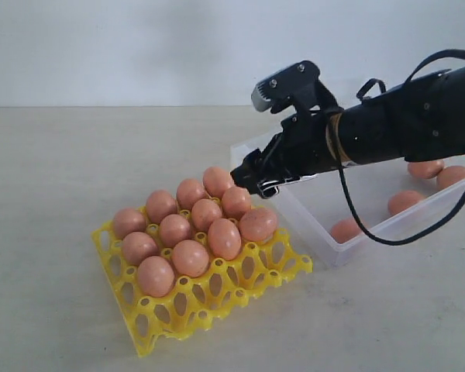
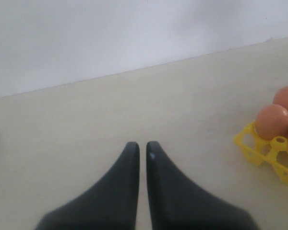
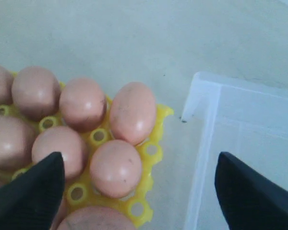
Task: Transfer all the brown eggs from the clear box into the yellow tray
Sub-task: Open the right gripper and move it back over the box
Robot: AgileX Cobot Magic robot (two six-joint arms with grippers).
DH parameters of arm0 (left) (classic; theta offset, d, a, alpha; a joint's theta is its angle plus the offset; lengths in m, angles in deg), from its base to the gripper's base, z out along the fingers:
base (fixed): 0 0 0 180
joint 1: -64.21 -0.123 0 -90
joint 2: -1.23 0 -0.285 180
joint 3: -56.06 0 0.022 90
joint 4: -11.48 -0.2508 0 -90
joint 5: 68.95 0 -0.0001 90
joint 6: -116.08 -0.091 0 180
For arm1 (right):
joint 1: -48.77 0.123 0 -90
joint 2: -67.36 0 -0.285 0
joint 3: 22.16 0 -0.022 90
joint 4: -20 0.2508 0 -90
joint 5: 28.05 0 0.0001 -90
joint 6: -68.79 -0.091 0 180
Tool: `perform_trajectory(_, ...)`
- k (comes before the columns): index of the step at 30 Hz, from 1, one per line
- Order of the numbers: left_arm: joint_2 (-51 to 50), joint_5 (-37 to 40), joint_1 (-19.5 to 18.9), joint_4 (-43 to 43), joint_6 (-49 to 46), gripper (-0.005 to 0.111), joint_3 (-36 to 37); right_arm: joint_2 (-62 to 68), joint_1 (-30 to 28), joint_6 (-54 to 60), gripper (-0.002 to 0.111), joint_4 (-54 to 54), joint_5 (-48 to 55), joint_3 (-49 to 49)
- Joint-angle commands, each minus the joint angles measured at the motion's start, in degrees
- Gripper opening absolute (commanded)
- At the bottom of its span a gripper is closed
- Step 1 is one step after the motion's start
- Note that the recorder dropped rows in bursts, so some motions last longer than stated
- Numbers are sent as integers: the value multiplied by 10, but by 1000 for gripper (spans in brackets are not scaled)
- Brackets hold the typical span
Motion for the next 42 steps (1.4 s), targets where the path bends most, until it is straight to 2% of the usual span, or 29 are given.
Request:
perform_trajectory(1, 2, 0, 4, 1, 2, 4, 2, -40, -2, -116, 50, -19, 59, -1)
perform_trajectory(2, 2, 0, 4, 1, 2, 4, 2, -44, -2, -141, 36, -38, 54, -1)
perform_trajectory(3, 2, 0, 4, 1, 2, 4, 2, -46, -2, -171, 14, -75, 28, -1)
perform_trajectory(4, 2, 0, 4, 1, 2, 4, 2, -49, -2, -182, -1, -86, 2, -1)
perform_trajectory(5, 2, 0, 4, 1, 2, 4, 2, -49, -2, -188, 1, -86, -23, -1)
perform_trajectory(7, 2, 0, 4, 1, 2, 4, 2, -46, -2, -191, -1, -86, -56, 7)
perform_trajectory(12, 2, 0, 4, 1, 2, 4, 2, -33, -2, -224, 0, -86, 28, 39)
perform_trajectory(16, 2, 0, 4, 1, 2, 4, 2, -20, -2, -225, 0, -86, -7, 50)
perform_trajectory(32, 2, 0, 4, 1, 2, 4, 2, 49, -2, -228, 0, -86, -9, 50)
perform_trajectory(39, 2, 0, 4, 1, 2, 4, 2, 9, -2, -208, 0, -86, 1, 41)
perform_trajectory(42, 2, 0, 4, 1, 2, 4, 2, -63, -2, -144, 0, -86, 61, -5)
